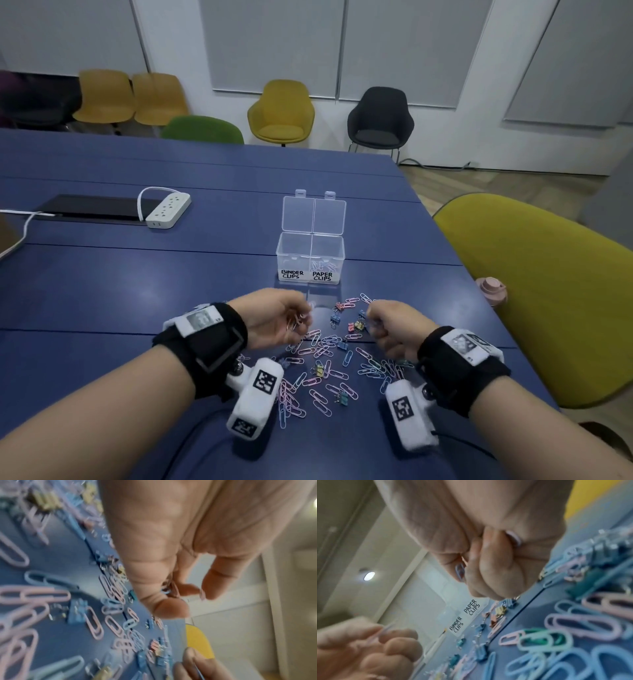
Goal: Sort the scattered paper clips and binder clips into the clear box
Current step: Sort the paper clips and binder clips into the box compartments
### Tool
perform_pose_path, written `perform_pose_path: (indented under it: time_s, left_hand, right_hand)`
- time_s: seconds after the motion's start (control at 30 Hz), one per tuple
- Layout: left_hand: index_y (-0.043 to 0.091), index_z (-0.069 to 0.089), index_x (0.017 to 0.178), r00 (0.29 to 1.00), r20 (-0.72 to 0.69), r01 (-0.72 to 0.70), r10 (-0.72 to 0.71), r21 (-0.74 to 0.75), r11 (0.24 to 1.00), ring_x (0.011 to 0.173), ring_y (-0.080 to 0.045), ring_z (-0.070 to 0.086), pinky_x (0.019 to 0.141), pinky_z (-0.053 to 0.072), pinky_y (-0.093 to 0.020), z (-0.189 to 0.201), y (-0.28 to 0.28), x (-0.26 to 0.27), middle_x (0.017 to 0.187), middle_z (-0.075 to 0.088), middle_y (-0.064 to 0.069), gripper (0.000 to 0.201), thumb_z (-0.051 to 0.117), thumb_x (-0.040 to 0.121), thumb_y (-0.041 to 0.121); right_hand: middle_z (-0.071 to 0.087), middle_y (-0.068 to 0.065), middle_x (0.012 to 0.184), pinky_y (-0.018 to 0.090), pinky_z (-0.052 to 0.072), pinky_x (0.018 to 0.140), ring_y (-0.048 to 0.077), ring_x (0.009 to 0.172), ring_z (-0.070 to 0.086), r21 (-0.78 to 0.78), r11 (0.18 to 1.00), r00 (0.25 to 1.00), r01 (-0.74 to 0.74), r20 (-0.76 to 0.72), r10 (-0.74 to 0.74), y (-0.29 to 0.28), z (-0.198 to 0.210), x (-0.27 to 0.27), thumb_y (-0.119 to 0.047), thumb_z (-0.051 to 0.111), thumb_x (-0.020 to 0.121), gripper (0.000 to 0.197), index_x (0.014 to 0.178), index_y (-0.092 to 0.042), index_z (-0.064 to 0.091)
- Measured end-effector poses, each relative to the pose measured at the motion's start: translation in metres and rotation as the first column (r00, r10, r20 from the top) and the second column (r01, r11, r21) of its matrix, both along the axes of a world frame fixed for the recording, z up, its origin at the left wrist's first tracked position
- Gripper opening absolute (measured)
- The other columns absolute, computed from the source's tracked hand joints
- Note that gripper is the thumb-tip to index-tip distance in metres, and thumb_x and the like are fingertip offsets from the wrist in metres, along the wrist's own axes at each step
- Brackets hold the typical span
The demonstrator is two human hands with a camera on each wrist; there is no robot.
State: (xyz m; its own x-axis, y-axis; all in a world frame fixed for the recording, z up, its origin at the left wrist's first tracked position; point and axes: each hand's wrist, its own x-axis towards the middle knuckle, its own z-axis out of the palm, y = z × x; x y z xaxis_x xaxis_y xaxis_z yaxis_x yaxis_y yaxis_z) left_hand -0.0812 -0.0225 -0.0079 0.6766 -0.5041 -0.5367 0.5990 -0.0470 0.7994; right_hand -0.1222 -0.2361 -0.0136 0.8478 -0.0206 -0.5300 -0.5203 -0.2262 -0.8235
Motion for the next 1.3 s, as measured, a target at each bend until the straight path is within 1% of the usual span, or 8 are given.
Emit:
perform_pose_path:
  time_s: [0.13, 0.3, 0.43, 0.6, 0.7, 0.87, 1.0, 1.3]
  left_hand:
    - [0.000, 0.055, 0.080, 0.986, -0.019, -0.168, 0.167, -0.150, 0.974, 0.059, -0.016, 0.058, 0.054, 0.057, -0.022, 0.000, 0.003, 0.005, 0.074, 0.058, -0.012, 0.010, 0.052, 0.089, -0.002]
    - [0.004, 0.057, 0.086, 0.995, 0.070, 0.072, -0.077, 0.066, 0.995, 0.055, -0.014, 0.057, 0.051, 0.053, -0.021, 0.004, -0.002, 0.015, 0.068, 0.057, -0.010, 0.018, 0.049, 0.088, -0.012]
    - [0.002, 0.061, 0.085, 0.947, 0.027, 0.307, -0.319, 0.205, 0.929, 0.056, -0.012, 0.051, 0.047, 0.048, -0.019, 0.031, -0.011, 0.040, 0.068, 0.056, -0.006, 0.017, 0.045, 0.090, 0.000]
    - [0.002, 0.054, 0.078, 0.996, 0.055, 0.067, -0.073, 0.095, 0.993, 0.056, -0.017, 0.056, 0.057, 0.054, -0.027, 0.066, -0.035, 0.077, 0.072, 0.055, -0.010, 0.037, 0.040, 0.099, 0.030]
    - [0.005, 0.053, 0.075, 0.968, 0.220, -0.143, 0.124, 0.073, 0.987, 0.065, -0.020, 0.053, 0.068, 0.046, -0.029, 0.070, -0.051, 0.097, 0.075, 0.053, -0.010, 0.046, 0.034, 0.101, 0.038]
    - [0.010, 0.060, 0.085, 0.927, 0.337, -0.228, 0.166, 0.152, 0.962, 0.073, -0.017, 0.047, 0.067, 0.034, -0.028, 0.060, -0.059, 0.115, 0.089, 0.055, -0.006, 0.055, 0.031, 0.097, 0.055]
    - [0.014, 0.065, 0.088, 0.860, 0.439, -0.341, 0.259, 0.118, 0.933, 0.104, -0.019, 0.054, 0.094, 0.039, -0.034, 0.051, -0.049, 0.117, 0.111, 0.062, -0.005, 0.046, 0.034, 0.098, 0.046]
    - [0.012, 0.059, 0.076, 0.750, 0.642, -0.302, 0.162, 0.114, 0.947, 0.072, -0.018, 0.057, 0.068, 0.048, -0.028, 0.041, -0.013, 0.088, 0.083, 0.061, -0.006, 0.023, 0.047, 0.091, 0.000]
  right_hand:
    - [0.034, -0.001, 0.052, 0.009, 0.011, 0.037, 0.007, 0.035, 0.017, 0.255, 0.963, 0.996, 0.091, -0.025, -0.087, -0.004, -0.010, 0.001, -0.009, 0.037, 0.090, 0.030, 0.062, -0.018, 0.031]
    - [0.051, 0.003, 0.059, 0.010, 0.021, 0.033, 0.006, 0.033, 0.031, -0.043, 0.961, 0.961, -0.272, -0.055, 0.270, -0.011, -0.006, 0.010, 0.001, 0.048, 0.089, 0.025, 0.068, -0.013, 0.046]
    - [0.048, -0.005, 0.052, 0.014, 0.029, 0.034, 0.007, 0.033, 0.036, -0.517, 0.635, 0.803, -0.574, -0.203, 0.561, -0.010, 0.026, 0.031, -0.006, 0.048, 0.088, 0.020, 0.077, -0.015, 0.062]
    - [0.062, 0.006, 0.081, 0.017, 0.045, 0.052, 0.017, 0.071, 0.062, -0.852, 0.368, 0.793, -0.373, -0.087, 0.603, 0.005, 0.069, 0.085, -0.006, 0.047, 0.093, 0.023, 0.096, -0.008, 0.070]
    - [0.063, 0.016, 0.098, 0.032, 0.043, 0.078, 0.032, 0.097, 0.059, -0.808, 0.589, 0.835, -0.012, 0.315, 0.450, 0.010, 0.072, 0.120, -0.014, 0.041, 0.095, 0.028, 0.095, 0.001, 0.065]
    - [0.048, -0.003, 0.063, 0.031, 0.037, 0.068, 0.022, 0.066, 0.047, -0.296, 0.922, 0.717, 0.248, 0.697, 0.030, 0.034, 0.064, 0.160, -0.021, 0.040, 0.094, 0.028, 0.071, -0.012, 0.054]
    - [0.041, -0.002, 0.058, 0.033, 0.035, 0.057, 0.017, 0.051, 0.037, 0.024, 0.967, 0.705, 0.255, 0.679, -0.203, 0.049, 0.050, 0.175, -0.019, 0.034, 0.093, 0.028, 0.067, -0.018, 0.044]
    - [0.063, -0.002, 0.063, 0.037, 0.046, 0.073, 0.027, 0.078, 0.064, -0.139, 0.967, 0.746, 0.215, 0.662, -0.071, 0.032, 0.036, 0.166, -0.015, 0.036, 0.092, 0.027, 0.069, -0.018, 0.050]
